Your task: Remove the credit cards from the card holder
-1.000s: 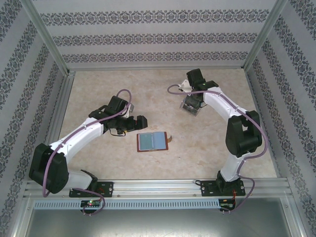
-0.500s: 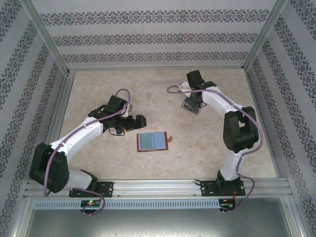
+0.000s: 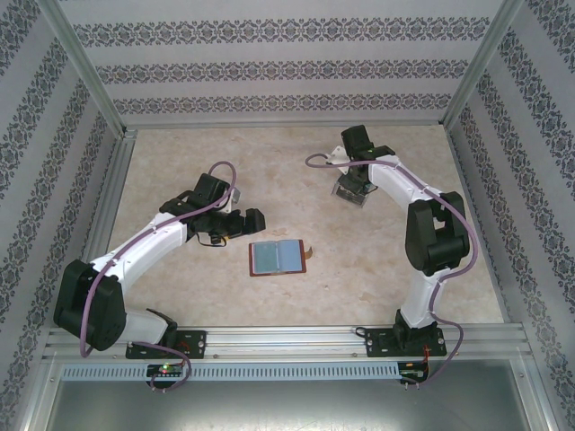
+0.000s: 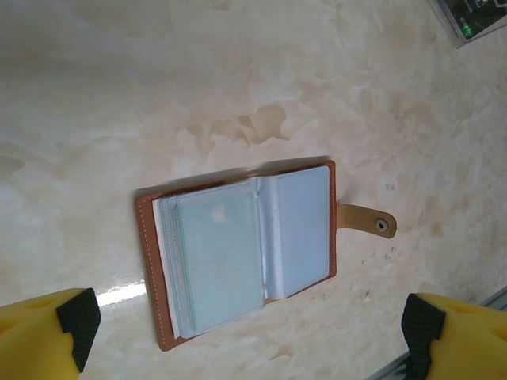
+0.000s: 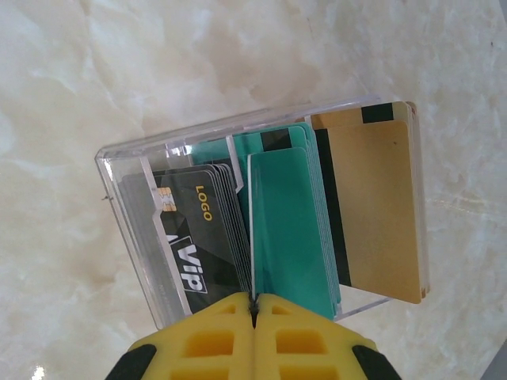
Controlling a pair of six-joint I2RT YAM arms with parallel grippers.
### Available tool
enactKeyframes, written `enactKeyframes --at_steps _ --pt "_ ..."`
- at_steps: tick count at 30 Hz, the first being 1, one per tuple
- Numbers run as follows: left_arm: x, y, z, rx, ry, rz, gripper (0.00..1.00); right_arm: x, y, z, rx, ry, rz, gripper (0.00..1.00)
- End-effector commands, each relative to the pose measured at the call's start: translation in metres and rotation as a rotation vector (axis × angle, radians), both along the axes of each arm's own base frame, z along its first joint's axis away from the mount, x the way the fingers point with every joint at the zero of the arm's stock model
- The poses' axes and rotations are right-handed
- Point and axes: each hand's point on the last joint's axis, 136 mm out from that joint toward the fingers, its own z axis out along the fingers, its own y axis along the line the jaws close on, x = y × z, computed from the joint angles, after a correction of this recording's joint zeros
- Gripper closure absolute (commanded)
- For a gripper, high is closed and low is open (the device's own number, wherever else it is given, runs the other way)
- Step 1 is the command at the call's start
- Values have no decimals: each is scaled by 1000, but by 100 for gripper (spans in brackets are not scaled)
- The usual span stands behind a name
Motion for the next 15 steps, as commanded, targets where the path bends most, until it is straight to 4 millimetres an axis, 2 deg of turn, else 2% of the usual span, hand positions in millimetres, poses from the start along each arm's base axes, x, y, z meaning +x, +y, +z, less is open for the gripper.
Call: enactKeyframes --at_steps 1,7,15 --pt "-4 3 -6 -2 25 -2 0 -1 -9 17 -41 -35 40 100" --pt "-5 3 -5 -10 30 -4 0 -3 -16 22 -2 -42 63 100" --pt "-8 4 -7 -8 32 1 0 -9 -15 8 13 -29 104 100"
